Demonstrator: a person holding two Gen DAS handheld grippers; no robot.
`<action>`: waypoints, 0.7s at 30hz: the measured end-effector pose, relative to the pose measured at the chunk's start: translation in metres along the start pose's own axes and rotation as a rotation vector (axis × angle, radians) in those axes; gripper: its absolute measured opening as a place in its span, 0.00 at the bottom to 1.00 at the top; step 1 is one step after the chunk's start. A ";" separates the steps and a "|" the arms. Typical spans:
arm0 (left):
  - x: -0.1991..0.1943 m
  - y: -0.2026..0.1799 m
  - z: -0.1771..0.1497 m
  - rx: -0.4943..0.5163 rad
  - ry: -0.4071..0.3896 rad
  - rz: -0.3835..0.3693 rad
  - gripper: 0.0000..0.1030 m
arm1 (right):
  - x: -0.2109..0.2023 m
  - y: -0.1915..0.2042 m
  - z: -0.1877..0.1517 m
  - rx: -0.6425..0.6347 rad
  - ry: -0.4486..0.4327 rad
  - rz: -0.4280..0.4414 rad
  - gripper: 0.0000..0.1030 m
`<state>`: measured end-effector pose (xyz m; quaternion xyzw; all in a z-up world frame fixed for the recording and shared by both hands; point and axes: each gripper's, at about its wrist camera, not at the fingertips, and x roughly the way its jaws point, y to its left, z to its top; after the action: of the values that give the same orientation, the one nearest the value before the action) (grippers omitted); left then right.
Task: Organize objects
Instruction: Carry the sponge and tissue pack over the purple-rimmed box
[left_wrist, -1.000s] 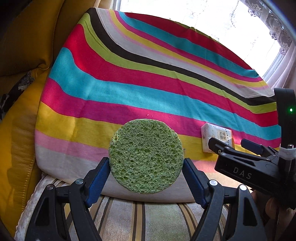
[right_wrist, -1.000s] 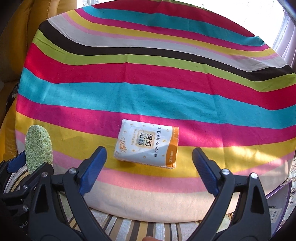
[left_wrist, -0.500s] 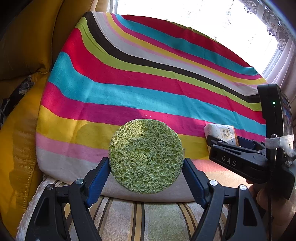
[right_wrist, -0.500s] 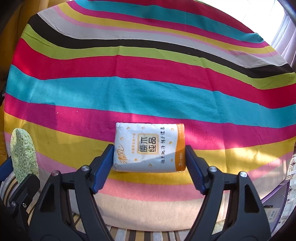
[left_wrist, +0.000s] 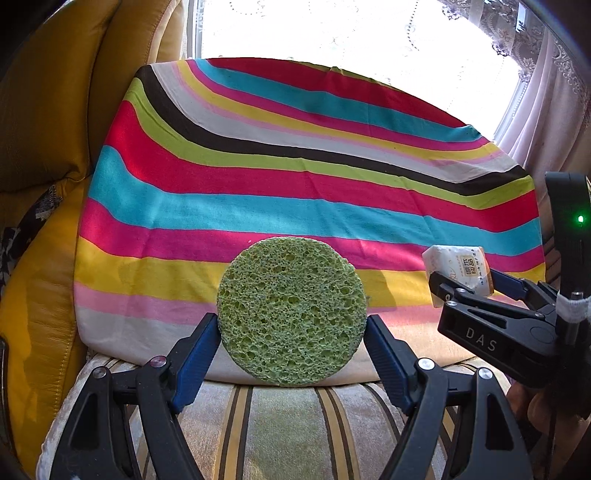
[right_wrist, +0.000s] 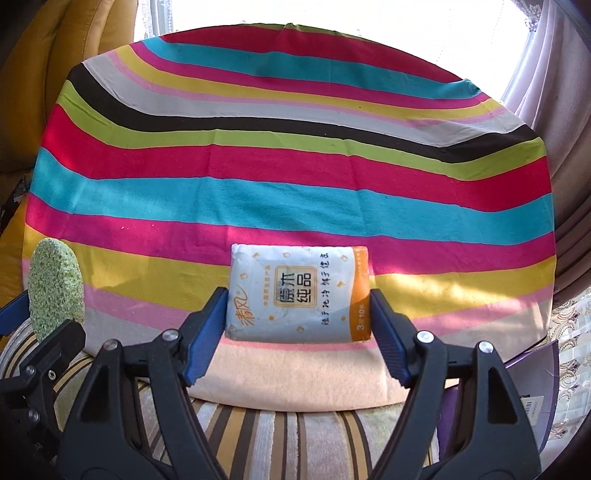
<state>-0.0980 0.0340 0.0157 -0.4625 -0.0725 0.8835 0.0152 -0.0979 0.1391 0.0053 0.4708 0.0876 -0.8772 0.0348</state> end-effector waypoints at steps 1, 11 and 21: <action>-0.002 -0.004 -0.002 0.008 -0.001 -0.006 0.77 | -0.005 -0.003 -0.004 0.004 -0.004 -0.003 0.75; -0.020 -0.044 -0.015 0.095 -0.017 -0.046 0.77 | -0.043 -0.039 -0.037 0.063 -0.023 -0.017 0.75; -0.032 -0.077 -0.030 0.175 -0.011 -0.081 0.77 | -0.070 -0.070 -0.069 0.112 -0.023 -0.020 0.75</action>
<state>-0.0589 0.1110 0.0358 -0.4511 -0.0138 0.8877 0.0907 -0.0123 0.2194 0.0349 0.4608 0.0425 -0.8865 0.0005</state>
